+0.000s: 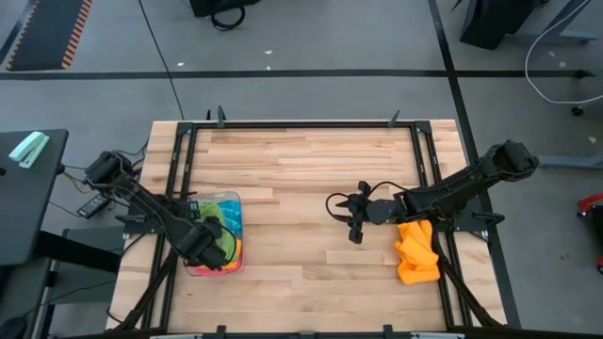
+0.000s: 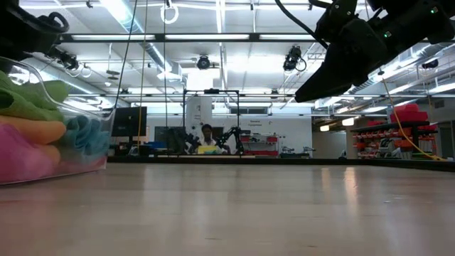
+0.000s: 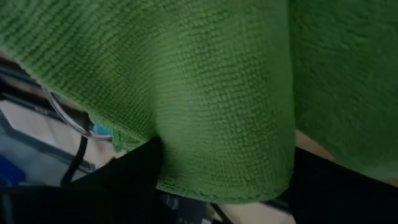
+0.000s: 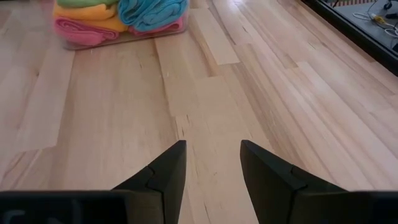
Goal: Fold microfiber towels
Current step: Put the green microfiber cloth into the transparent bin
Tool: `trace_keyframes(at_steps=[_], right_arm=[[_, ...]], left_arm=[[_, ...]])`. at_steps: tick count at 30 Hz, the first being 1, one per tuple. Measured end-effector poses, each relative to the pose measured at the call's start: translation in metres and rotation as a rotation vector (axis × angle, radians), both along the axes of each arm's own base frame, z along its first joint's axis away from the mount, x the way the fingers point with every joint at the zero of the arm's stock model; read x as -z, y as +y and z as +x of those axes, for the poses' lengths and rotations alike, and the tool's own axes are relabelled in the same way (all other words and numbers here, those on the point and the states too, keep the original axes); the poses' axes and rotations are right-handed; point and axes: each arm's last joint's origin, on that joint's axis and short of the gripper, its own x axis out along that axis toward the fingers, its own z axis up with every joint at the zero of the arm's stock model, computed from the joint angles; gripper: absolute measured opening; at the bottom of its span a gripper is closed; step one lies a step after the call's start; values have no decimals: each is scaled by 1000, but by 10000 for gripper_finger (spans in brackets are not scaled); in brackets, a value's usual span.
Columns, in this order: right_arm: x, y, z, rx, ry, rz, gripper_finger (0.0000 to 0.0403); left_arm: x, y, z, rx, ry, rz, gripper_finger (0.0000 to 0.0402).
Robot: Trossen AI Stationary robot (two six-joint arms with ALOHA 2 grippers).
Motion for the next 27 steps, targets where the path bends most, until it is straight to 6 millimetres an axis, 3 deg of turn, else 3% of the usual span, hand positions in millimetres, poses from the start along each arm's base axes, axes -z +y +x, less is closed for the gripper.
trace_keyframes(at_steps=[12,21,27], right_arm=[[0,0,0,0,0,1,161],[0,3,-1,-12,-2,2,161],[-1,3,0,-9,-11,1,161]], left_arm=[[-32,-11,14,-80,-120,-77,303],[-37,-9,8,-158,-43,-73,286],[-44,-7,8,-129,-137,-44,261]])
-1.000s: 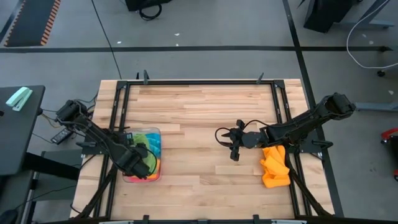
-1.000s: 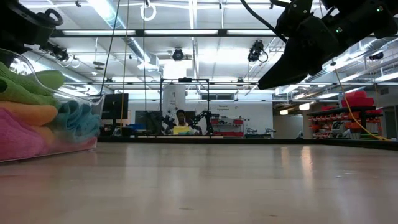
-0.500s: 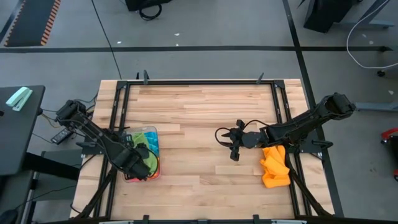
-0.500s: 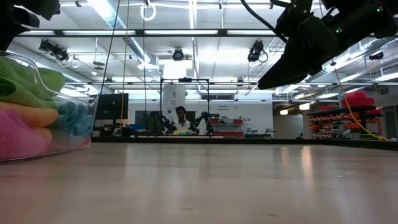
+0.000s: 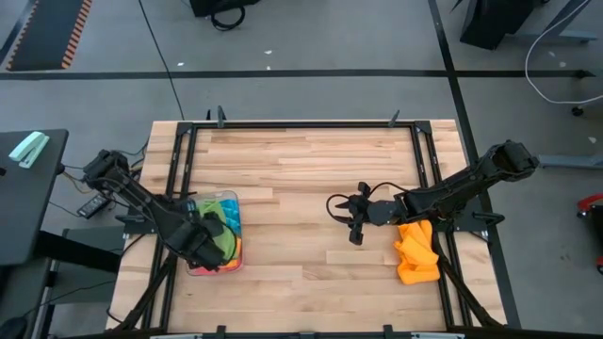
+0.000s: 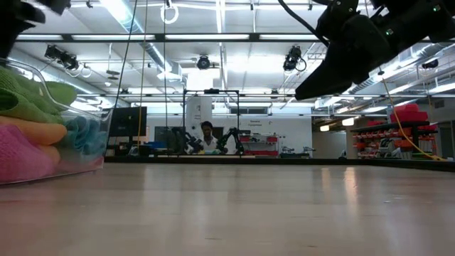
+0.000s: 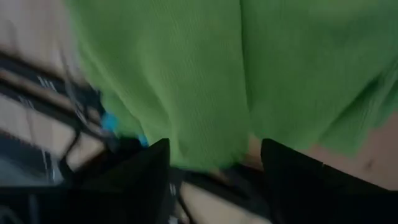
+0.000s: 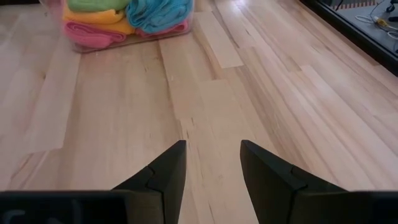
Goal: Fold microfiber towels
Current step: Put the green microfiber cloth into the transparent bin
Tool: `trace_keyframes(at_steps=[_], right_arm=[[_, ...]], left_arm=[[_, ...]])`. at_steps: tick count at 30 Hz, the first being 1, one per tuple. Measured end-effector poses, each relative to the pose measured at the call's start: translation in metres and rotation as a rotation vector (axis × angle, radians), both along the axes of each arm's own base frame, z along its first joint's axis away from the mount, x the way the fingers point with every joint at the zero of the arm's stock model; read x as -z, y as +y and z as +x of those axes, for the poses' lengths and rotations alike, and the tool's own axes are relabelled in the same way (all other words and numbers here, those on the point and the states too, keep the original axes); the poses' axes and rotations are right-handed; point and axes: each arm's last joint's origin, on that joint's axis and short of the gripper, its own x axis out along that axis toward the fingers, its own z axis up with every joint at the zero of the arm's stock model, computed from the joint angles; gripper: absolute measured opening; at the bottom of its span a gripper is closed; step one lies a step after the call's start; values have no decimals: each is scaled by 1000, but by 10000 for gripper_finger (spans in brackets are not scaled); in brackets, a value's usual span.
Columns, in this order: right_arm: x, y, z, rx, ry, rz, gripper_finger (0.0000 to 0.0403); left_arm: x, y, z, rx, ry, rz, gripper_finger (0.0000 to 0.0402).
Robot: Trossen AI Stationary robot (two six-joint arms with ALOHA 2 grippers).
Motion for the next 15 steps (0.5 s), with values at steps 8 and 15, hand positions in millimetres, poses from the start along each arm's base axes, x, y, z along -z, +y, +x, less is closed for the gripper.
trace_keyframes(at_steps=[8,15], right_arm=[[-1,0,0,3,-8,3,161],[-1,0,0,4,-9,4,161]], left_arm=[[-30,13,-10,14,-361,20,199],[-12,34,-22,-76,-424,-1,98]])
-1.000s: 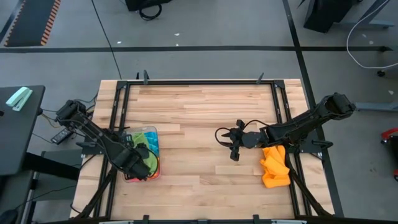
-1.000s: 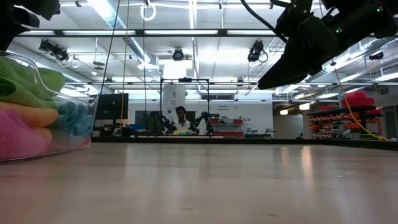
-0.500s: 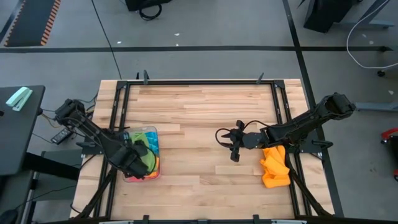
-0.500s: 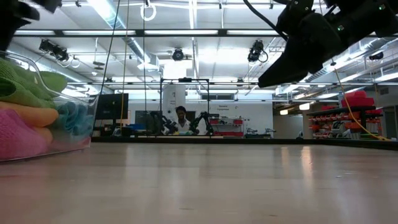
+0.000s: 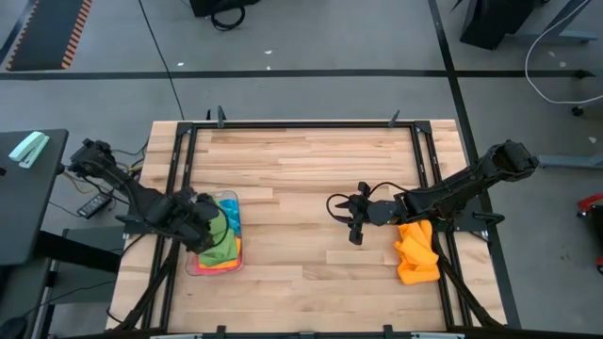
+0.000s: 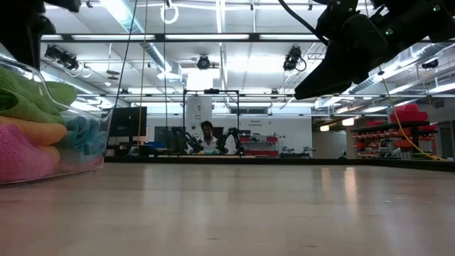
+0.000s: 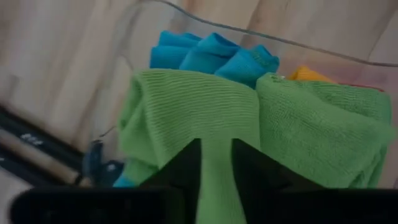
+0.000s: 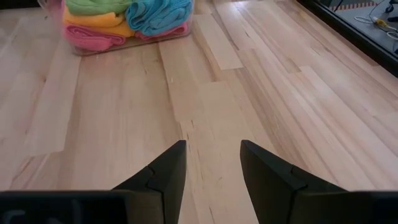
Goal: Fold microfiber towels
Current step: Put the green microfiber cloth into the transparent bin, then fold the yellow microfiber cloth
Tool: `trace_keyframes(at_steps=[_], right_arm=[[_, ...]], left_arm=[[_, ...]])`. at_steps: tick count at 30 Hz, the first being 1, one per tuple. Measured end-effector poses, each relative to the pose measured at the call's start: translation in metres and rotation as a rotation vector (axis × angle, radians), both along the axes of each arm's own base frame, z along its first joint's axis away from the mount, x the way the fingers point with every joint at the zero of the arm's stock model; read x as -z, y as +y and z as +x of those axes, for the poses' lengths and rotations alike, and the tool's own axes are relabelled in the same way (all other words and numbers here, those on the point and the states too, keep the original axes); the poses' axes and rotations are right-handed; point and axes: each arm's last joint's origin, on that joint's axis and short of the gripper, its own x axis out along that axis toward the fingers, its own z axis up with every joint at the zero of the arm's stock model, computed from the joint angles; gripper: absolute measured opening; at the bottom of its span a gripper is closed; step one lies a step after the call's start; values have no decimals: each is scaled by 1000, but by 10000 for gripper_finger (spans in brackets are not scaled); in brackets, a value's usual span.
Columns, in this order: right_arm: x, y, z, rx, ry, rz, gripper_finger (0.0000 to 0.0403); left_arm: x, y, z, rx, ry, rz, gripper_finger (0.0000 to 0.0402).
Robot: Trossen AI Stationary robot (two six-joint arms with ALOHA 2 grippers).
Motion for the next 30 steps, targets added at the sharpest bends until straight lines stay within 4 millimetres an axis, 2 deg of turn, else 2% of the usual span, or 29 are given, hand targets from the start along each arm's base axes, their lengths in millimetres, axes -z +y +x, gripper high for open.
trace_keyframes(at_steps=[4,6,10,15,19,27,30], right_arm=[[0,0,0,1,-1,2,161],[0,0,0,2,-1,2,161],[0,1,0,0,-2,7,161],[0,1,0,2,-6,9,161],[0,1,0,3,-7,13,161],[0,1,0,5,-4,15,161],[0,1,0,5,-4,14,161]], left_arm=[[19,7,1,-6,-20,-29,31],[28,11,0,-30,6,-46,10],[48,11,2,-50,47,-149,22],[73,13,-2,-84,120,-158,51],[66,12,0,-38,119,-156,49],[25,7,7,33,67,-175,23],[16,7,8,67,59,-165,19]])
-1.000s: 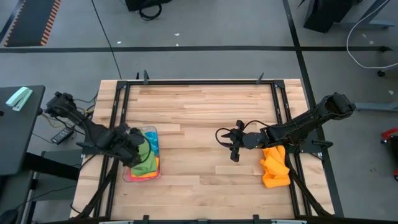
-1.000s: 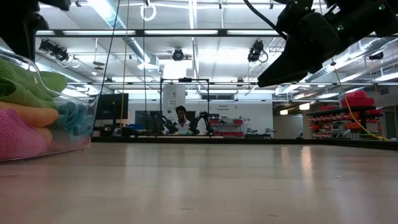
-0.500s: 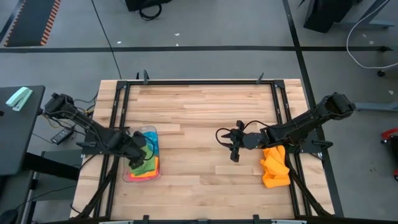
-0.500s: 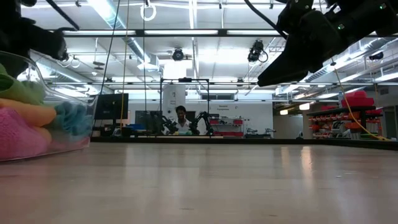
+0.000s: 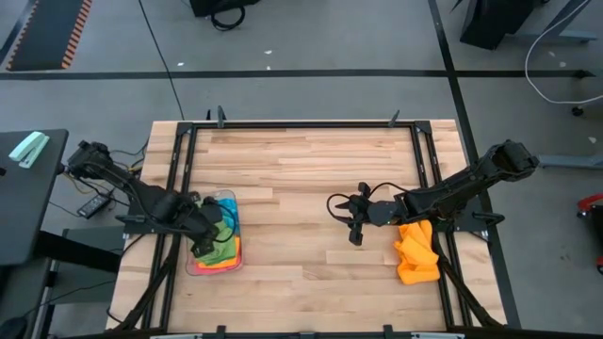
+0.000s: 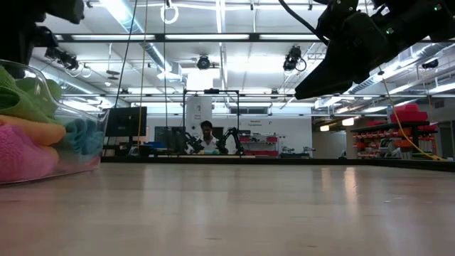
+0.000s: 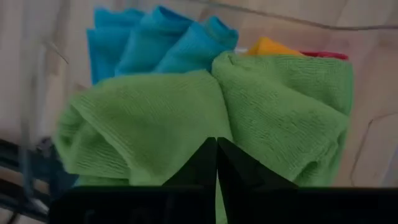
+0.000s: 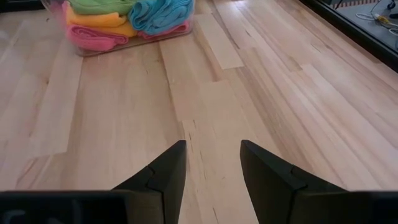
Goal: Fold microfiber towels
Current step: Fold the yellow microfiber cloth
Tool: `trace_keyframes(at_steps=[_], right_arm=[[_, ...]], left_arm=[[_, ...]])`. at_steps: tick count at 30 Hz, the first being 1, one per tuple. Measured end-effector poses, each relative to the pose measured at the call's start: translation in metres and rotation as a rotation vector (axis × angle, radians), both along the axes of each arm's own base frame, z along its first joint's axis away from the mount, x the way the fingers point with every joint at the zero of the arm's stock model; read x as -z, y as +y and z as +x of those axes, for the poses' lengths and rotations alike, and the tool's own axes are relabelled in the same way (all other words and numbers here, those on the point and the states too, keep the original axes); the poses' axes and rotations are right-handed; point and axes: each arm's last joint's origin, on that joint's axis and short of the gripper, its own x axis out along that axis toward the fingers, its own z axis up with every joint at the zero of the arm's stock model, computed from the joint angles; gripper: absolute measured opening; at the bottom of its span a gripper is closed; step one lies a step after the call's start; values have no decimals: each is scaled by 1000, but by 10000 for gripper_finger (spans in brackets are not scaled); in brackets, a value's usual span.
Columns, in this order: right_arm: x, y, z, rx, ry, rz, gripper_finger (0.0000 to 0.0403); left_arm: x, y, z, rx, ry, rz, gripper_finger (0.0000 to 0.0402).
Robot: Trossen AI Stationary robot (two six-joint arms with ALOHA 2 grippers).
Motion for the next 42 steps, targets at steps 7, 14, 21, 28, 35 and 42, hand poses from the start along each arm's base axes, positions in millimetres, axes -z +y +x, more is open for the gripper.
trace_keyframes(at_steps=[7,14,21,28,35,42], right_arm=[[0,9,-2,-69,11,-1,161],[0,17,-4,-182,28,-27,161],[-19,15,-2,-183,34,-42,161],[-26,17,-1,-168,74,130,161],[-29,16,-24,56,544,342,161],[-30,33,-28,127,837,419,164]], left_arm=[[-1,5,5,0,-102,208,43],[-16,3,38,-29,-516,481,66],[-70,-14,75,107,-992,675,60],[-87,-21,80,327,-1161,621,42],[-75,-22,90,344,-1103,635,42],[-75,-20,93,342,-1099,650,35]])
